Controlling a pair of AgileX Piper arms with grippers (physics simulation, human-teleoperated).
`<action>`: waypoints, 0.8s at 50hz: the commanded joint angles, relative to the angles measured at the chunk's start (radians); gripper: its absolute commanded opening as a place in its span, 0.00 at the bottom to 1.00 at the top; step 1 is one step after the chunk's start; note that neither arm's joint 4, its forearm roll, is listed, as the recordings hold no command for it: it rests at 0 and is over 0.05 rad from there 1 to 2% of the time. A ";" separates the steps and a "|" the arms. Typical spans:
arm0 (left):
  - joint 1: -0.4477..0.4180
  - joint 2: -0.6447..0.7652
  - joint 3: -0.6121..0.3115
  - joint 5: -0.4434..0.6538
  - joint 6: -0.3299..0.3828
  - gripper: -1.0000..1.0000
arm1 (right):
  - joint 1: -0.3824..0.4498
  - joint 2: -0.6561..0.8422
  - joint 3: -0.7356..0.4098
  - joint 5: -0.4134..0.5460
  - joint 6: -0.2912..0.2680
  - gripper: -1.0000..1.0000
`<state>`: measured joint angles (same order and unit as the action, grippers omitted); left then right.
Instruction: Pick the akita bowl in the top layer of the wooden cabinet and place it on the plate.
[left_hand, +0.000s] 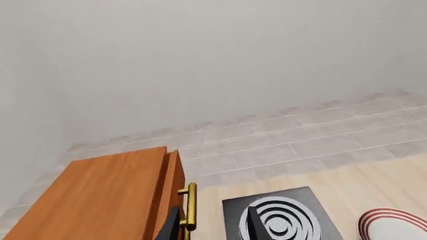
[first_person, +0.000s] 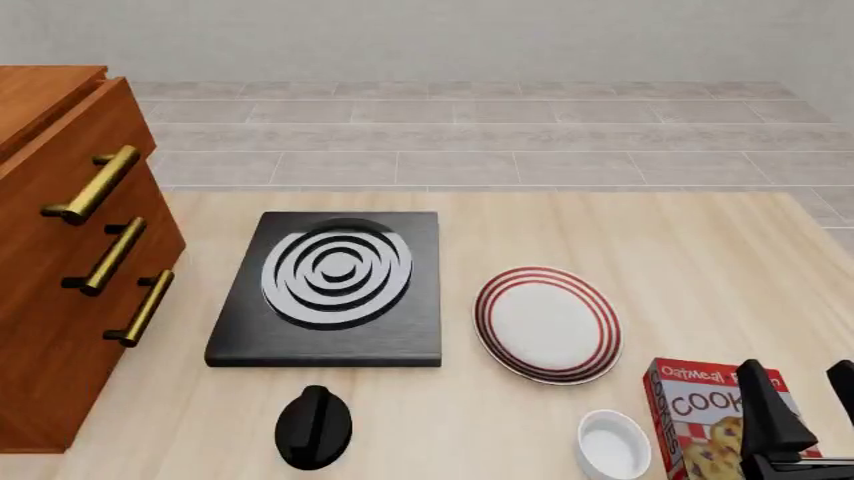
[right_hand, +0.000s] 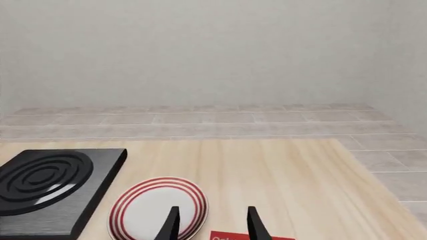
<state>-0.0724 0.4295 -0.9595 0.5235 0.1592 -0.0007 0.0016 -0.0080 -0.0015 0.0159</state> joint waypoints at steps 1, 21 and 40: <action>0.015 0.086 -0.072 0.057 0.038 1.00 | 0.002 0.000 0.000 0.000 0.005 1.00; -0.007 0.178 -0.135 0.139 0.086 1.00 | 0.000 -0.001 -0.002 -0.005 0.017 1.00; -0.025 0.261 -0.228 0.276 0.055 1.00 | -0.001 -0.001 -0.004 -0.009 0.031 1.00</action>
<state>-0.0871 0.6546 -1.1472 0.7354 0.2298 -0.0015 0.0006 -0.0116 -0.0091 0.0421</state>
